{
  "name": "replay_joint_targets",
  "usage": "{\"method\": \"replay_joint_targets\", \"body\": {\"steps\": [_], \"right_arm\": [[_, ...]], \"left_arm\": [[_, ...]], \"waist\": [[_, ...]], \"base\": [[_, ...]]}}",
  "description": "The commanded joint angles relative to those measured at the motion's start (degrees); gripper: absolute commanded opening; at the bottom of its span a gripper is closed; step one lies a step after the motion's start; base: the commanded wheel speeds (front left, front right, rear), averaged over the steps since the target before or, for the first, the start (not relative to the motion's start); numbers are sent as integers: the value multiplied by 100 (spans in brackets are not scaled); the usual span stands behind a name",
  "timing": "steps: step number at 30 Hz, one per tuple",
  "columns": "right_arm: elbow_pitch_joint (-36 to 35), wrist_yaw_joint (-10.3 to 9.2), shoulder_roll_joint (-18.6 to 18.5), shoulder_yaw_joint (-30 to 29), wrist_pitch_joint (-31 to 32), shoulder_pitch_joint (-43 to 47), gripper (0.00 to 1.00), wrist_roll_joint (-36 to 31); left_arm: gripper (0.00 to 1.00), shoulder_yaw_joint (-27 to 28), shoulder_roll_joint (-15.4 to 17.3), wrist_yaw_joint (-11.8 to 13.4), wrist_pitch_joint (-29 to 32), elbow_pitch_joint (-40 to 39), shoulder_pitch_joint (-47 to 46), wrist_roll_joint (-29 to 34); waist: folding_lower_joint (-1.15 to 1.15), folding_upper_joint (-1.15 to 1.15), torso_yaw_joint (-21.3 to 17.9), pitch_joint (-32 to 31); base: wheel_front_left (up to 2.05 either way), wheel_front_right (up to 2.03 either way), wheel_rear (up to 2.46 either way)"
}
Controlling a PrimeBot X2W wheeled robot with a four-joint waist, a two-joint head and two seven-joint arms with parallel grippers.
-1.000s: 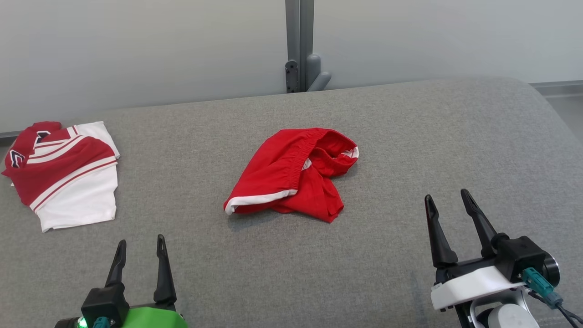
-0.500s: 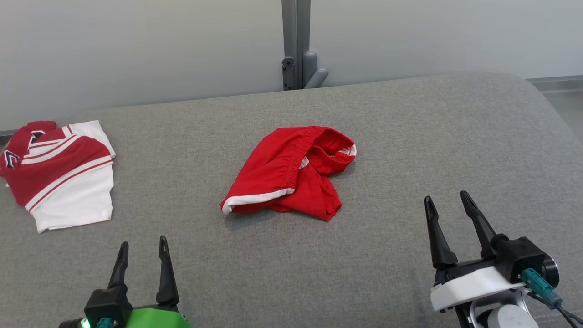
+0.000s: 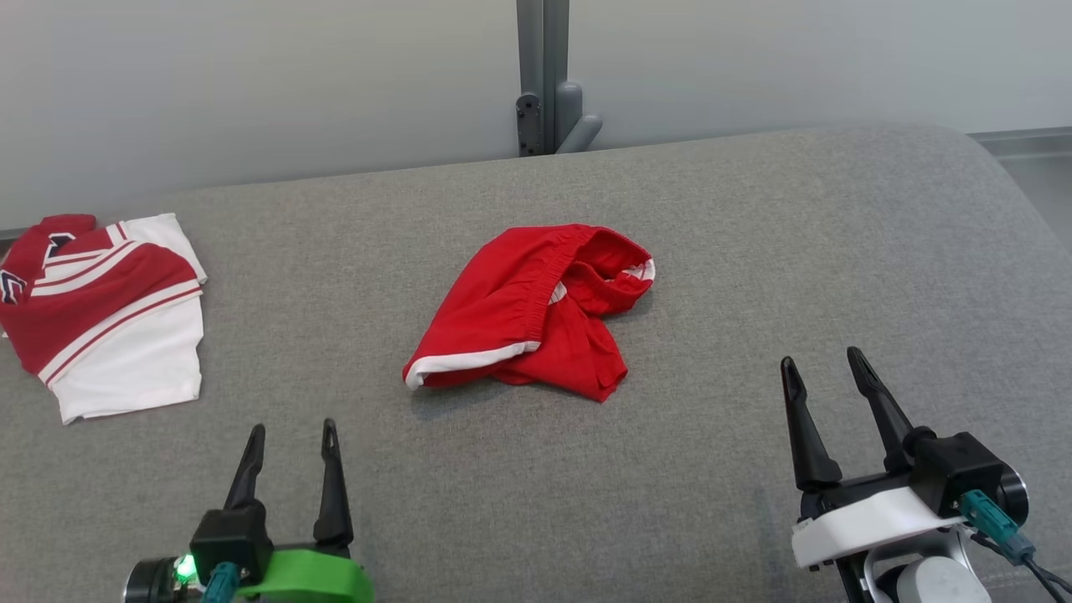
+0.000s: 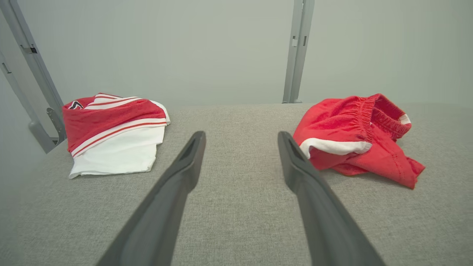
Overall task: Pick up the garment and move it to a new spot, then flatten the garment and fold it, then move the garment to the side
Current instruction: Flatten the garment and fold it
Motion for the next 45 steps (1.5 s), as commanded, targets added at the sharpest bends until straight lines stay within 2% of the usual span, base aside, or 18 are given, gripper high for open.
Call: {"method": "replay_joint_targets", "body": {"steps": [1,10,17,25,35,36,37,38,40,41,45], "right_arm": [[-4,0,-10,-5,-15,-57,100,18],[-82,0,-10,14,-15,-287,100,34],[-137,0,-10,46,-15,-555,100,62],[-176,0,-9,78,-15,-821,100,150],[-165,0,-10,83,-15,-967,100,242],[-163,0,-10,82,-15,-962,100,247],[-157,0,-10,81,-15,-957,100,251],[-157,0,-10,81,-15,-957,100,251],[-156,0,-10,79,-15,-950,100,270],[-161,0,-10,73,-15,-947,100,274],[-160,0,-10,31,-15,-896,100,266]], "left_arm": [[100,-71,0,-25,0,26,-179,71],[100,-897,3,-443,0,801,-1387,569],[100,-1554,7,-629,0,1968,-2563,852],[100,-2015,11,-448,0,3056,-3613,623],[100,-2575,12,-163,2,4001,-4152,99],[90,-2609,13,-135,3,4066,-4185,40],[55,-2642,13,-99,3,4113,-4220,-11],[55,-2642,13,-99,3,4113,-4220,-11],[14,-2704,12,-53,2,4178,-4273,-115],[0,-2725,11,-36,1,4179,-4299,-177],[0,-2789,12,-10,0,3997,-4314,-356]], "waist": [[0,37,-26,46],[0,37,-184,554],[0,37,-427,1106],[0,37,-712,1658],[0,37,-884,1813],[0,37,-888,1808],[0,37,-893,1801],[0,37,-893,1801],[0,37,-900,1781],[0,37,-899,1768],[0,37,-857,1695]], "base": [[0,0,0],[0,0,0],[0,0,0],[0,0,0],[0,0,0],[0,0,0],[0,0,0],[0,0,0],[0,0,0],[0,0,0],[0,0,0]]}}
